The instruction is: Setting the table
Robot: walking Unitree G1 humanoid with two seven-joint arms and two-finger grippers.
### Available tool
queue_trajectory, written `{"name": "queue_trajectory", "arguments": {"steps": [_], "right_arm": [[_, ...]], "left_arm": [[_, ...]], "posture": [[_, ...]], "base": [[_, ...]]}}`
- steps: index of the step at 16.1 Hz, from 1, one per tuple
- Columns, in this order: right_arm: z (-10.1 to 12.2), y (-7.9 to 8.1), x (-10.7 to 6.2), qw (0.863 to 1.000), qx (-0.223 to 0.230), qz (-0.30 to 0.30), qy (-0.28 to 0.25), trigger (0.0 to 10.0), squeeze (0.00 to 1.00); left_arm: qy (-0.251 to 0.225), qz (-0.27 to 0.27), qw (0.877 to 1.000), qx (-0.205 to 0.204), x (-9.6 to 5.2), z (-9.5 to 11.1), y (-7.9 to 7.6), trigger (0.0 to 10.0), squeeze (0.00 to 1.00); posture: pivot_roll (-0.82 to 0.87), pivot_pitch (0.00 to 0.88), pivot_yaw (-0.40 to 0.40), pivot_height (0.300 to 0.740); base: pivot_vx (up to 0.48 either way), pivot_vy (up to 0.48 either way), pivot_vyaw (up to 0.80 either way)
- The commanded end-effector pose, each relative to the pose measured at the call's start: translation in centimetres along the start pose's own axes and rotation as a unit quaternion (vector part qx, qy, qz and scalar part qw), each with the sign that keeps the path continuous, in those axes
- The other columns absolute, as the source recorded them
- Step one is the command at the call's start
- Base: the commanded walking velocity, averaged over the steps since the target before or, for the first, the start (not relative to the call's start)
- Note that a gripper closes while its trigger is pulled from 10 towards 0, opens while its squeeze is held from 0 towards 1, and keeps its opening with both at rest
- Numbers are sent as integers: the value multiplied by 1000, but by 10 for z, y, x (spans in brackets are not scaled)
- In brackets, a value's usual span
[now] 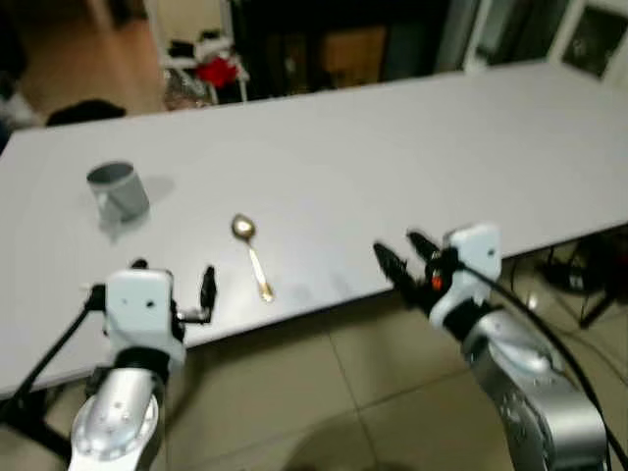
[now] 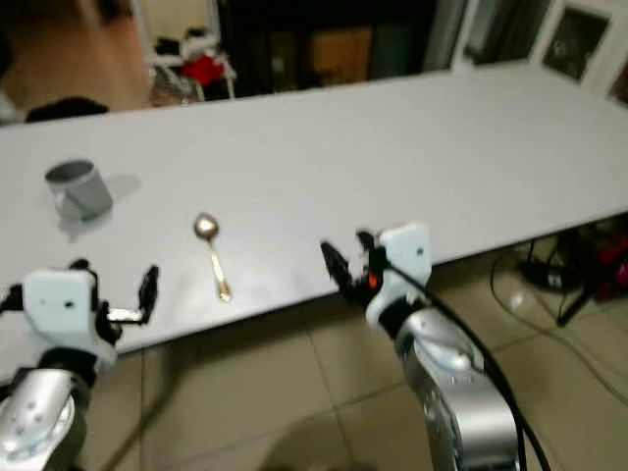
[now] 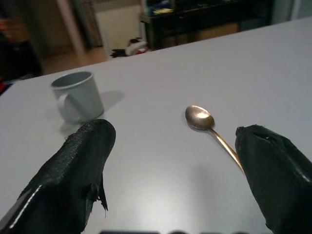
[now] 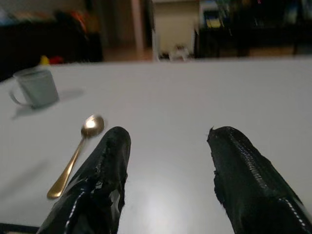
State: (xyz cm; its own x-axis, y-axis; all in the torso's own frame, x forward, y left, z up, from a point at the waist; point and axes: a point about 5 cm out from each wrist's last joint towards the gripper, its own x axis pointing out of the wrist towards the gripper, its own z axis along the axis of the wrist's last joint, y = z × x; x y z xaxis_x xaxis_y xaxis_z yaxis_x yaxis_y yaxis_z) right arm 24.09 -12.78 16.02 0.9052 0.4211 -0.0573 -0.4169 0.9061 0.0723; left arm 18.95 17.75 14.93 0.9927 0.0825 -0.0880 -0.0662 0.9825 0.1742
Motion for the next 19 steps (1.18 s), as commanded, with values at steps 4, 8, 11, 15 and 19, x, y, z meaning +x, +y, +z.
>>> {"name": "queue_trajectory", "arguments": {"steps": [4,8,11,15,19], "right_arm": [[-12,-15,-3,998,-2,-54,29,10000,1000],[-17,-10,-6,999,10,-25,32,10000,1000],[-17,-6,-6,999,12,-9,31,10000,1000],[-19,1,-8,998,14,41,39,10000,1000],[-18,5,-1,997,15,63,39,10000,1000]], "left_arm": [[-3,1,1000,0,3,1,1,10000,0],[-7,-10,1000,2,5,3,-1,10000,0],[-7,-13,1000,-1,5,3,-1,10000,0],[-8,-13,1000,23,1,3,1,10000,0],[-7,1,1000,22,-1,3,2,10000,0]], "posture": [[-53,10,70,740],[-53,20,82,740],[-56,28,81,740],[-43,29,68,740],[-27,23,41,740]], "base": [[0,-459,0],[0,-458,0],[0,-223,267],[0,0,800],[0,0,795]]}}
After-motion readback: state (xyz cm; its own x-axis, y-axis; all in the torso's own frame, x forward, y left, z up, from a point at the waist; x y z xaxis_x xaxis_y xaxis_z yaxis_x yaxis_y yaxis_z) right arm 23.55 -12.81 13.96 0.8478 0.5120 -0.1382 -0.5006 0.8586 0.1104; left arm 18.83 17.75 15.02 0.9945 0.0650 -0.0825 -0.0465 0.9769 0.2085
